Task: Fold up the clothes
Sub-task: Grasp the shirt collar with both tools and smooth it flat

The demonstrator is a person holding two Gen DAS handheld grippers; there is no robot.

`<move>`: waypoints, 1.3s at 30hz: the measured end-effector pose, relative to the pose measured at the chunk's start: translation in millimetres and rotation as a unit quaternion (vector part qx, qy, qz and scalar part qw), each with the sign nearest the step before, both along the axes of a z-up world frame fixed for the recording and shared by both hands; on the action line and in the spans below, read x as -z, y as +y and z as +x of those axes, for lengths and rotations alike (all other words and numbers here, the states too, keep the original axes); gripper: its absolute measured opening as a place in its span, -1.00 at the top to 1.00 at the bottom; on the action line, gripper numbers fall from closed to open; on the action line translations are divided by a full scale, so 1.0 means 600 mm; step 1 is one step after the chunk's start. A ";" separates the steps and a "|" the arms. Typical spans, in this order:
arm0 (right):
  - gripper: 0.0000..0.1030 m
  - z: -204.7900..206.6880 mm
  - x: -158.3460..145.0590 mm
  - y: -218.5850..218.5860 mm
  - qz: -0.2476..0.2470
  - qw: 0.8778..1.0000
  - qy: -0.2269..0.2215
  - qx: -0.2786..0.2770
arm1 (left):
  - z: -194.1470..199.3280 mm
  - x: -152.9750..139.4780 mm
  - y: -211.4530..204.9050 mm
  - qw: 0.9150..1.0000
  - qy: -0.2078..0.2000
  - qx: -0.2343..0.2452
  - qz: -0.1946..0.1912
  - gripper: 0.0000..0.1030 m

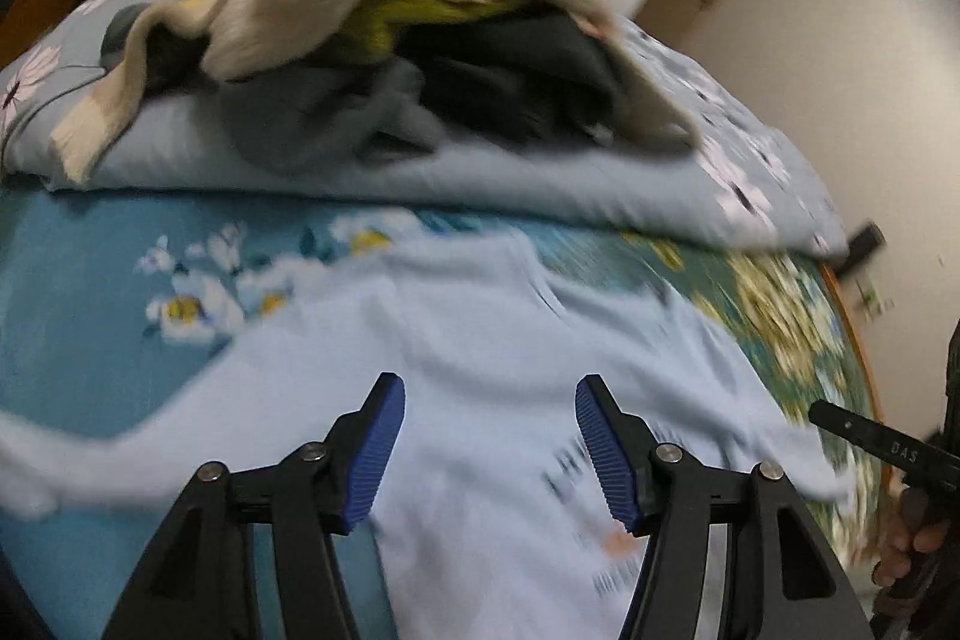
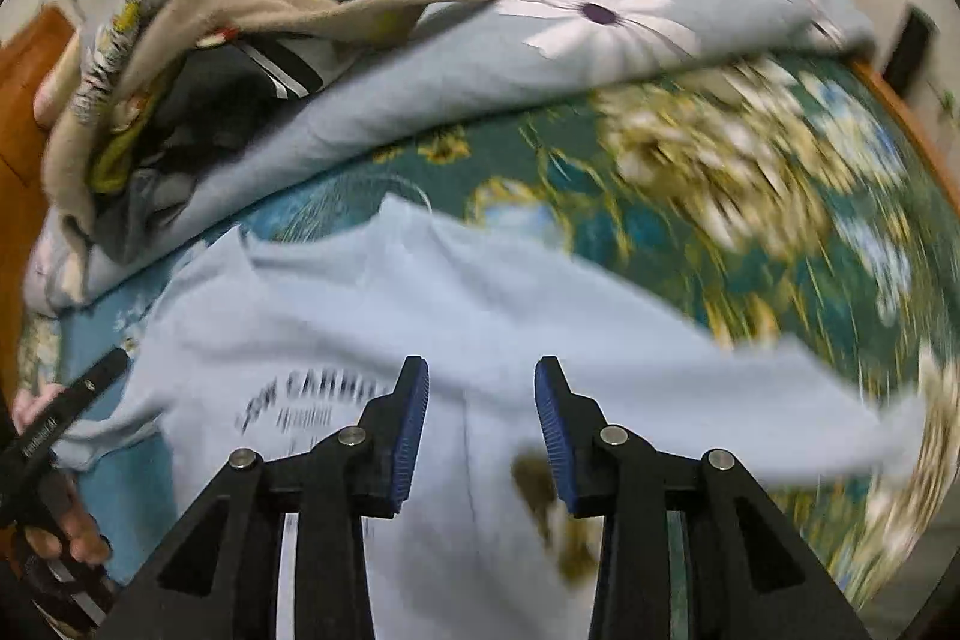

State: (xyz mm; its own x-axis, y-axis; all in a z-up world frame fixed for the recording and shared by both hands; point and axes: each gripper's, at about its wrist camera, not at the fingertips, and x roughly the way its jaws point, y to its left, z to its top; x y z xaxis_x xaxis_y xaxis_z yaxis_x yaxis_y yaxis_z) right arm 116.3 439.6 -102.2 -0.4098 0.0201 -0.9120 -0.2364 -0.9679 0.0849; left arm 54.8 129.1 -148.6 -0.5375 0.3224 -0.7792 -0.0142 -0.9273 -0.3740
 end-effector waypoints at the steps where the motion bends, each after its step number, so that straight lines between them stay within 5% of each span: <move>1: 0.26 -0.029 0.008 -0.003 0.007 1.000 -0.008 -0.012 | -0.020 0.009 -0.009 1.000 0.000 -0.008 -0.004 -0.23; 8: 0.08 -0.182 0.083 -0.021 0.047 0.994 -0.038 -0.087 | -0.101 0.064 -0.053 0.998 -0.019 -0.029 -0.045 -0.23; 15: 0.09 -0.221 0.144 -0.027 0.046 0.987 -0.081 -0.128 | -0.131 0.096 -0.044 0.996 -0.042 0.006 -0.080 -0.23; 17: 0.33 -0.216 0.150 -0.032 0.048 0.985 -0.084 -0.142 | -0.131 0.108 -0.038 0.994 -0.061 0.014 -0.088 -0.23; 19: 0.95 -0.214 0.145 -0.045 0.073 0.982 -0.081 -0.156 | -0.130 0.115 -0.032 0.992 -0.070 0.018 -0.104 -0.23; 23: 0.95 -0.228 0.105 -0.074 0.157 0.968 -0.044 -0.190 | -0.125 0.114 -0.022 0.989 -0.065 0.022 -0.128 -0.23; 25: 0.95 -0.253 0.078 -0.065 0.154 0.973 -0.020 -0.170 | -0.124 0.118 -0.020 0.987 -0.067 0.020 -0.143 -0.23; 29: 0.95 -0.272 0.110 -0.071 0.173 0.969 -0.048 -0.169 | -0.122 0.119 -0.022 0.988 -0.069 0.014 -0.141 -0.23; 33: 0.88 -0.260 0.116 -0.064 0.170 0.972 -0.054 -0.152 | -0.116 0.118 -0.028 0.988 -0.067 0.007 -0.140 -0.23; 36: 0.26 -0.235 0.073 -0.053 0.178 0.975 -0.035 -0.127 | -0.110 0.112 -0.034 0.989 -0.065 -0.009 -0.132 -0.23; 39: 0.23 -0.169 0.021 -0.048 0.157 0.984 0.005 -0.088 | -0.089 0.085 -0.038 0.990 -0.042 -0.039 -0.126 -0.23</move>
State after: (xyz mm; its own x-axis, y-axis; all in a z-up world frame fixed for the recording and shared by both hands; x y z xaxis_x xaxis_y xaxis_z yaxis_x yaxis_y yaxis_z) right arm 14.9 410.7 -114.6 -0.4407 0.2282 -0.8682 -0.0637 -0.9727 -0.2234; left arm 1.7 106.2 -199.5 -0.4837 0.0708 -0.8723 0.0832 -0.9885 -0.1264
